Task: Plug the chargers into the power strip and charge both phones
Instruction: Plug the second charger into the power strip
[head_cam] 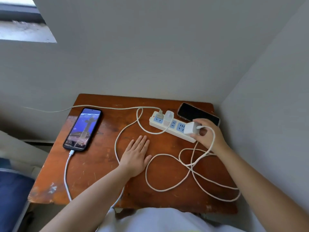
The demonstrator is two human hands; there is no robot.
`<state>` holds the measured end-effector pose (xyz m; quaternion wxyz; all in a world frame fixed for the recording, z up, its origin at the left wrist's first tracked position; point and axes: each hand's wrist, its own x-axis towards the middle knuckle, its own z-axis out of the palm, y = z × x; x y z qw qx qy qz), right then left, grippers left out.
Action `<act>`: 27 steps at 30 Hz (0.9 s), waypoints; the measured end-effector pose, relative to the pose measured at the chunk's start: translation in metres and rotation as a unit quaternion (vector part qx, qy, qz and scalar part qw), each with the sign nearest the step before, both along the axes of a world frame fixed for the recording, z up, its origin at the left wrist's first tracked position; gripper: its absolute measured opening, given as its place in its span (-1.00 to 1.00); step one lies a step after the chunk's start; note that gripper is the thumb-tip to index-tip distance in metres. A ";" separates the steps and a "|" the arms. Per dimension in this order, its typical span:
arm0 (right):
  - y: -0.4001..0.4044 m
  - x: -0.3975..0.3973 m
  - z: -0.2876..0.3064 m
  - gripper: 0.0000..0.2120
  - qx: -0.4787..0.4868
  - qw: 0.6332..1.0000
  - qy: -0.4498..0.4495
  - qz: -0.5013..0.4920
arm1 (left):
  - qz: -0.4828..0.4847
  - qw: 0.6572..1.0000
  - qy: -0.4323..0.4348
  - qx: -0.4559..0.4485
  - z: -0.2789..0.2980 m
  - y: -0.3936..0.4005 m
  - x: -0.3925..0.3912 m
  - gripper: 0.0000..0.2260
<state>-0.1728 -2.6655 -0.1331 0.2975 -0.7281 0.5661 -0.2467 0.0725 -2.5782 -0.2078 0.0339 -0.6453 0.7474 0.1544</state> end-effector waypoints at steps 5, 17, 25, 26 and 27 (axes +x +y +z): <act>-0.028 -0.005 0.014 -0.51 0.059 0.997 0.015 0.044 | 0.000 1.000 0.010 -0.009 -0.006 0.000 0.001 -0.47; -0.048 0.015 0.026 -0.71 0.061 0.988 0.123 0.068 | 0.011 1.000 0.024 -0.013 -0.009 -0.001 0.002 -0.46; -0.052 0.021 0.049 -0.69 0.124 0.965 0.200 0.117 | 0.010 1.000 0.021 -0.010 -0.007 -0.001 0.001 -0.46; -0.053 0.023 0.051 -0.69 0.133 0.961 0.215 0.116 | 0.010 1.000 0.021 -0.010 -0.007 -0.001 0.001 -0.46; -0.053 0.026 0.053 -0.69 0.147 0.956 0.225 0.116 | 0.010 1.000 0.021 -0.010 -0.007 -0.001 0.002 -0.46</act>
